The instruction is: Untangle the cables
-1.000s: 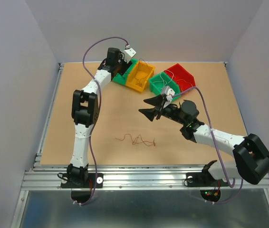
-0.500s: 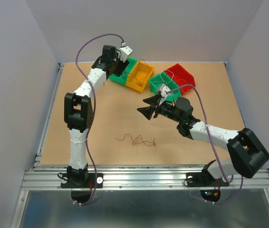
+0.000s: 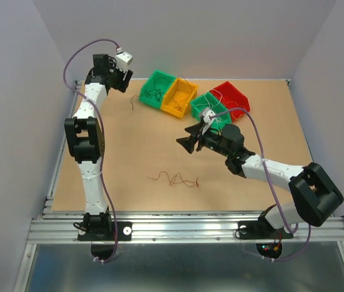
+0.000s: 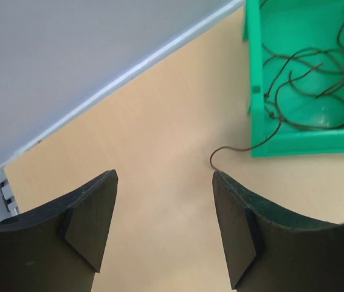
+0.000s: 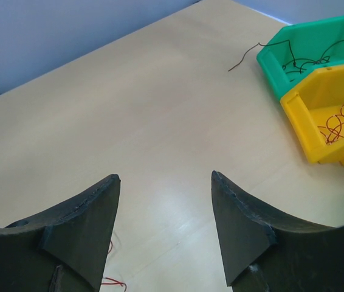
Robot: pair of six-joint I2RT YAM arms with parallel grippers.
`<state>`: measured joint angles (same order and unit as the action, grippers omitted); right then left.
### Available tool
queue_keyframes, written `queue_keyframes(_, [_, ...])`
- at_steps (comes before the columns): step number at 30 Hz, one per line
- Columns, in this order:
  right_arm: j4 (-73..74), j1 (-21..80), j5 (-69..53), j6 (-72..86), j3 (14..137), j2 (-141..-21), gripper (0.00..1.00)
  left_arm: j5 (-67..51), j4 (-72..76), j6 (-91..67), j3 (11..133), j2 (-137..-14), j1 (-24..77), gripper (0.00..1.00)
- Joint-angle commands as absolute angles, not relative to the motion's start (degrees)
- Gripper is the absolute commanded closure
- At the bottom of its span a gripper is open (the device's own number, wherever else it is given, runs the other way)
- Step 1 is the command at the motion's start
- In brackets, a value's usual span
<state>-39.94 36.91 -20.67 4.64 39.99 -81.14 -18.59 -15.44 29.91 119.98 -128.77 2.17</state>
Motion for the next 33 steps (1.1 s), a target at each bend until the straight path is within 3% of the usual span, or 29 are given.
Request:
queue_keyframes(1, [-40.69, 37.35, -19.60, 3.51, 42.98, -80.16, 0.33, -25.74, -17.75, 36.19, 115.87, -127.36, 2.20, 0.27])
queue_keyframes(7, [-40.78, 37.44, -20.13, 3.87, 43.42, -80.68, 0.33, -27.42, -17.23, 40.96, 109.34, -127.35, 2.20, 0.30])
queue_keyframes(13, [-40.78, 37.35, -20.13, 3.87, 43.16, -79.98, 0.33, -27.08, -19.17, 40.87, 113.46, -131.75, 2.20, 0.34])
queue_keyframes(33, [-40.78, 37.35, -20.83, 3.87, 42.89, -79.45, 0.33, -18.65, -20.30, 37.79, 128.21, -141.94, 2.55, 0.35])
